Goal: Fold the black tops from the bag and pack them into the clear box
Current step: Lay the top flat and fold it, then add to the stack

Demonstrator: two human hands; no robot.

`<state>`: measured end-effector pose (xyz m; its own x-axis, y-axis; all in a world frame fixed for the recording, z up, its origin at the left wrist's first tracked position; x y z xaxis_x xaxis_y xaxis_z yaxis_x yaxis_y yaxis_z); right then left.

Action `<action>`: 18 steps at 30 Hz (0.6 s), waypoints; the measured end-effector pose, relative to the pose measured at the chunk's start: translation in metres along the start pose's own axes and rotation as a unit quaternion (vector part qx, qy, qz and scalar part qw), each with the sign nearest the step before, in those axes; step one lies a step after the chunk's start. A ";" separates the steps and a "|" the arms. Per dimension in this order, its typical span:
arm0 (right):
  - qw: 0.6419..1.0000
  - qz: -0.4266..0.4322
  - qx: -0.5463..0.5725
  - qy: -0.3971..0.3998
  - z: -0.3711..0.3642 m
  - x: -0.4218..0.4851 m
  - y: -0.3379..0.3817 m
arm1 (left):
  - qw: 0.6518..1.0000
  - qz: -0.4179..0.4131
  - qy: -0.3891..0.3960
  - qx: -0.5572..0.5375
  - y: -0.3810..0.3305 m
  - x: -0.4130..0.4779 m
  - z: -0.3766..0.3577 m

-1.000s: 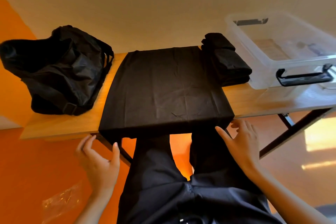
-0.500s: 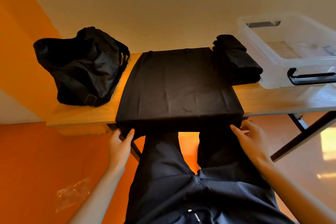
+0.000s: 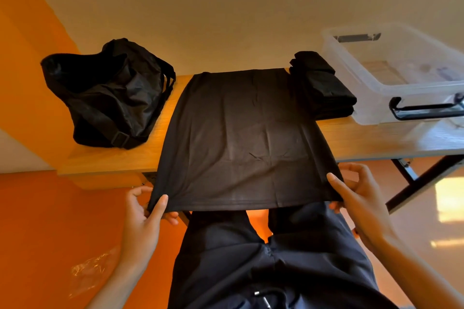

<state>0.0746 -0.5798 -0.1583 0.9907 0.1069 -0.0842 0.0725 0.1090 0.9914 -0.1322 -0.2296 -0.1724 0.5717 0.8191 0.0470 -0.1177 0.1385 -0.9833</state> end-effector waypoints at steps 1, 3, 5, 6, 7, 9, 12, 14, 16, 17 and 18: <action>1.000 -0.006 0.009 0.003 0.002 -0.002 0.003 | 1.000 -0.010 0.001 -0.005 -0.006 -0.002 0.000; 0.999 -0.021 0.021 0.019 0.005 -0.004 0.008 | 0.999 -0.040 0.022 0.011 -0.015 -0.004 0.001; 0.999 -0.030 0.013 0.035 0.010 -0.005 0.013 | 0.992 -0.085 0.064 0.064 -0.019 -0.005 0.002; 0.999 -0.026 0.006 0.044 0.014 -0.004 0.014 | 0.988 -0.099 0.082 0.087 -0.018 -0.003 0.004; 0.998 -0.024 -0.003 0.055 0.017 -0.004 0.015 | 0.985 -0.105 0.096 0.101 -0.018 -0.001 0.007; 0.997 -0.012 -0.025 0.076 0.022 -0.004 0.019 | 0.983 -0.103 0.119 0.091 -0.018 0.002 0.013; 0.992 -0.005 -0.069 0.101 0.030 -0.004 0.020 | 0.980 -0.107 0.154 0.069 -0.022 0.000 0.023; 0.986 -0.017 -0.096 0.139 0.034 -0.002 0.017 | 0.979 -0.096 0.155 0.087 -0.020 -0.001 0.028; 0.971 -0.032 -0.143 0.189 0.038 -0.002 0.013 | 0.981 -0.083 0.131 0.113 -0.013 0.002 0.034; 0.964 -0.035 -0.159 0.209 0.036 -0.005 0.016 | 0.983 -0.072 0.125 0.117 -0.012 0.003 0.036; 0.959 -0.016 -0.174 0.223 0.036 -0.006 0.019 | 0.983 -0.069 0.121 0.123 -0.010 0.004 0.038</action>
<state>0.0737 -0.6136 -0.1353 0.8355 0.5008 -0.2261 -0.0170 0.4349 0.9003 -0.1597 -0.2069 -0.1562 0.7683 0.6315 0.1047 -0.2017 0.3941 -0.8967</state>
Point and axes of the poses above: each hand's wrist, its own x-axis towards the middle knuckle, its own z-axis out of the back of the hand, y = z × x, the point moved 3 cm from there along x, towards the middle knuckle, and after that the axes turned 5 degrees about -y, right-handed, at the moved point
